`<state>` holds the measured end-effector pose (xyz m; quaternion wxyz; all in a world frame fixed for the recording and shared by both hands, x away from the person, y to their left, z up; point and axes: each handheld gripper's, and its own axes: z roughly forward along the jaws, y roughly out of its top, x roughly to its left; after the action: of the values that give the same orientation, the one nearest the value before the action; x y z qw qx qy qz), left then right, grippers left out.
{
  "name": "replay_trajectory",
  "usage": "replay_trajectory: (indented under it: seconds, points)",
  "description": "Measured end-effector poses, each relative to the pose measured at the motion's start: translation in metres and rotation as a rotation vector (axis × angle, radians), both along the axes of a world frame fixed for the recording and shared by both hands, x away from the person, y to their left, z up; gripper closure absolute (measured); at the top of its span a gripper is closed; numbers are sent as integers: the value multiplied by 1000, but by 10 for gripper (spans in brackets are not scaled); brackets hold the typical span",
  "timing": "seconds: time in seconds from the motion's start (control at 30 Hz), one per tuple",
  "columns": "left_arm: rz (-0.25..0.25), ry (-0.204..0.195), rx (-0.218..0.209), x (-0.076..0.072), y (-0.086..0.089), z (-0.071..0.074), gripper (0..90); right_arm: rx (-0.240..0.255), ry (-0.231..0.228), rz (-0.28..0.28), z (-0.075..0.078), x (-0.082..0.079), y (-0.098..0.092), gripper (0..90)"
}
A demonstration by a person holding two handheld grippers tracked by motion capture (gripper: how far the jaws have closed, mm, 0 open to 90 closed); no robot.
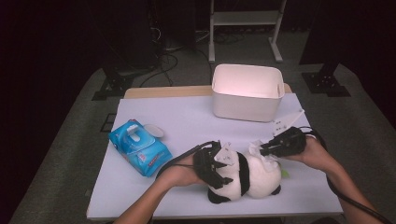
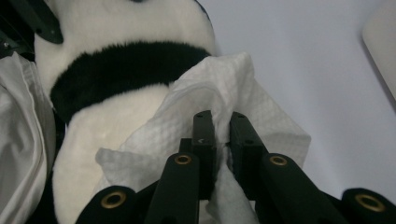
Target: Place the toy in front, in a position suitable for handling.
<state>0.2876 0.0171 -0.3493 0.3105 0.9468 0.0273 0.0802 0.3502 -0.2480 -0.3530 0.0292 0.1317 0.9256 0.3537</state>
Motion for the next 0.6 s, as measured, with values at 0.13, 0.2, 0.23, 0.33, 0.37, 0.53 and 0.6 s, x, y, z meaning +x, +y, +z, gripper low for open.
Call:
replay_trajectory:
  seconds: [0.13,0.2,0.23,0.33,0.37,0.53,0.6]
  points:
    - [-5,-4,-6,-1,-1,0,342,-10,4,30,1,6,19,814]
    - [-10,-8,-1,-2,-2,0,342,-18,5,51,0,8,29,814]
    - [-8,-10,-1,-3,-2,0,342,-26,3,57,0,9,32,814]
    - [-8,-9,-7,-2,-1,0,343,-34,3,58,1,11,32,813]
    - [-9,-8,-10,-2,0,0,344,-29,5,51,1,11,29,813]
    - [1,0,-26,0,3,-2,345,13,3,-7,-2,7,2,813]
    - [6,9,-31,1,4,-2,345,24,1,-29,-4,5,-9,813]
